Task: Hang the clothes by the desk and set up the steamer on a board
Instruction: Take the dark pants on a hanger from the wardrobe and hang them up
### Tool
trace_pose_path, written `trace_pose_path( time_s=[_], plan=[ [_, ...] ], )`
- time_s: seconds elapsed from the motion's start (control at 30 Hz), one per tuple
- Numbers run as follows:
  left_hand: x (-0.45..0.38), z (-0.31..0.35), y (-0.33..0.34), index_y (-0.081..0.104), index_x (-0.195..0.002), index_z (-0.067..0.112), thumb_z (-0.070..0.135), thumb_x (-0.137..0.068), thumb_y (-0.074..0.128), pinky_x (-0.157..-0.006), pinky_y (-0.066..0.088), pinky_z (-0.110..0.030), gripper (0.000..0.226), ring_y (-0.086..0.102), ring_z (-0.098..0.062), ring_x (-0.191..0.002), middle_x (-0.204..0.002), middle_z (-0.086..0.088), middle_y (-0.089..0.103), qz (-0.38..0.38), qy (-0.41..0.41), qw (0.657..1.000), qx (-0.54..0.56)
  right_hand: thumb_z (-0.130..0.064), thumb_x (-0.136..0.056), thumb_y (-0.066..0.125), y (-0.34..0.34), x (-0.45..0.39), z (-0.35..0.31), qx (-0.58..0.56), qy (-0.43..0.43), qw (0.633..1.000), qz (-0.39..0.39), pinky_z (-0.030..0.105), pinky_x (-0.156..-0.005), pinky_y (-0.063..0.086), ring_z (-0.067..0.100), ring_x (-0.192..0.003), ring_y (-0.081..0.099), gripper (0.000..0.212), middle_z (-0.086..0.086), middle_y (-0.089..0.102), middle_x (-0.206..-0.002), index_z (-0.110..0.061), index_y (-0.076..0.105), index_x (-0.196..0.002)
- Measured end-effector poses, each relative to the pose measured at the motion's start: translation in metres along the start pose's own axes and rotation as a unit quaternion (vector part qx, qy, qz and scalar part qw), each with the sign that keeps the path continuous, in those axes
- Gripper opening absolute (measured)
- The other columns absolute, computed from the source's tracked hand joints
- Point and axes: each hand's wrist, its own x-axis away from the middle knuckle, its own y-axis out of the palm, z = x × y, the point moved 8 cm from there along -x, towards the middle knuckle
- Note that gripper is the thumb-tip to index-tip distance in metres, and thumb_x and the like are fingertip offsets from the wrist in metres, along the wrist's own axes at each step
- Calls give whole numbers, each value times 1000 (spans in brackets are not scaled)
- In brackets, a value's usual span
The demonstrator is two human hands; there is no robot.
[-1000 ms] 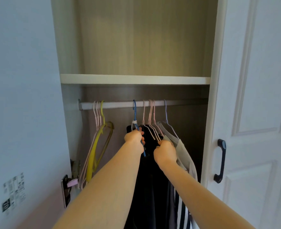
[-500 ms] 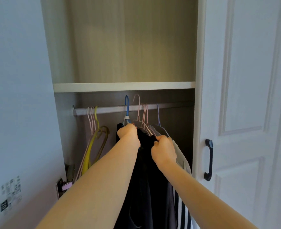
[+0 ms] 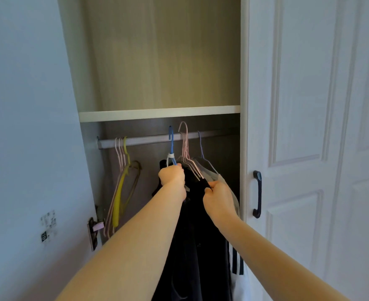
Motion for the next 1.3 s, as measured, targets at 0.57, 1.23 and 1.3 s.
trace_pose_path(
  time_s=[0.57, 1.23, 1.3],
  plan=[
    [174, -45, -57, 59, -88, 4, 10, -97, 49, -41, 37, -19, 15, 44, -10, -40, -70, -8, 56, -132, -131, 974, 128, -9, -98, 40, -82, 190, -6, -43, 30, 998, -35, 18, -42, 34, 13, -54, 41, 18, 8, 48, -72, -2, 57, -99],
    [369, -16, -149, 43, -132, 3, 13, -103, 36, -80, 53, -35, 32, 67, -28, -89, -103, -13, 67, -281, -148, 931, 180, -15, -97, 43, -163, 386, -63, -26, -9, 1000, -14, 15, -50, 42, 11, -65, 54, 18, 6, 61, -85, -17, 59, -107],
    [380, -11, -154, 42, -135, 4, 13, -103, 36, -82, 53, -37, 33, 67, -29, -91, -106, -13, 68, -297, -147, 925, 184, -14, -97, 44, -169, 398, -69, -33, -6, 999, -8, 17, -51, 43, 12, -65, 54, 19, 4, 60, -83, -15, 60, -108]
  ],
)
